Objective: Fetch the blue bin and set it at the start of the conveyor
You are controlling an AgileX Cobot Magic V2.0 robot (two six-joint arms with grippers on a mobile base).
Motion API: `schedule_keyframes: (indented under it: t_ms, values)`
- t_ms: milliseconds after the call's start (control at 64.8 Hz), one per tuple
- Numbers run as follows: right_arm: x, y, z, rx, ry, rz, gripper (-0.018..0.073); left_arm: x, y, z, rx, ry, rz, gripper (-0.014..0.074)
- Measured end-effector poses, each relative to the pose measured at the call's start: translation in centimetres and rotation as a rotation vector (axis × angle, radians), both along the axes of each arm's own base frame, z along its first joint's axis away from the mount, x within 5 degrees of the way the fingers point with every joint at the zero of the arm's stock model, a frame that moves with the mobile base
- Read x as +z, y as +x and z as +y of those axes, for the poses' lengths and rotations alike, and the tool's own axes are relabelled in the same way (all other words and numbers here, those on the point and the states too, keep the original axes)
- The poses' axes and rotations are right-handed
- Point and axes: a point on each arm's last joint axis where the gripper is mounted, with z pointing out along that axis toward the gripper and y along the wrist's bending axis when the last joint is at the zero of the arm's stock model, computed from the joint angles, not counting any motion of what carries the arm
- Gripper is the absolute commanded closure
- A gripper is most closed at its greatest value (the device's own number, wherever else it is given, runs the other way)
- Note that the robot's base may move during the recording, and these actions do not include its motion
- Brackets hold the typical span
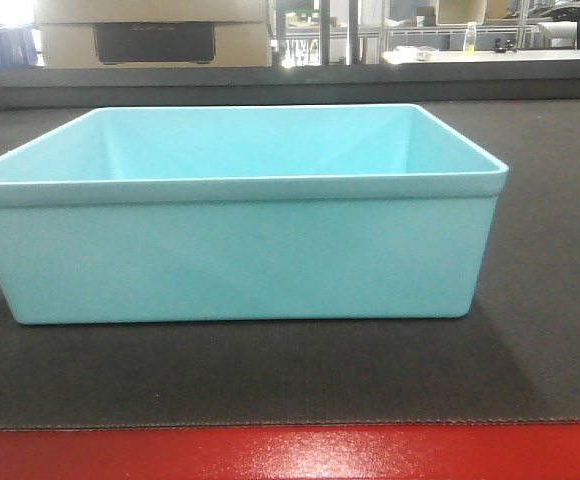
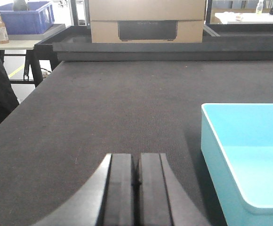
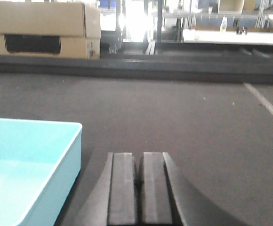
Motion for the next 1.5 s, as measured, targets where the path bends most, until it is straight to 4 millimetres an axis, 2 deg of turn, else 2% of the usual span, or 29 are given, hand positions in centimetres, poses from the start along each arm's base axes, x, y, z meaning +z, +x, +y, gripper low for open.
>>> schedule_keyframes:
  t_ms: [725,895,1034,1172,1311,1496]
  values:
    - [0.0,-0.1,0.0,-0.001,-0.004,-0.003,0.0721,0.0,-0.1,0.0,-0.002,-0.005,-0.006,0.0707]
    - [0.0,-0.1,0.0,-0.001,-0.004,-0.003,0.0721,-0.5,-0.2,-0.2,-0.009,-0.047,0.003,0.0707]
    - [0.0,-0.1,0.0,-0.001,-0.004,-0.003,0.0721,-2.4,-0.1,-0.4,-0.009,-0.025,-0.082,0.0707]
    - [0.0,-0.1,0.0,-0.001,-0.004,-0.003,0.0721,-5.8,0.1,-0.4,-0.001,-0.01,-0.171,0.0707]
    - [-0.1,-0.1,0.0,-0.001,-0.004,-0.004,0.0721,-9.2,0.7,-0.4,-0.006,-0.014,-0.152,0.0707]
    - [0.0,-0.1,0.0,-0.001,-0.003,-0.009,0.0721,-9.6,0.8,-0.7,-0.067,-0.019,-0.16,0.0707]
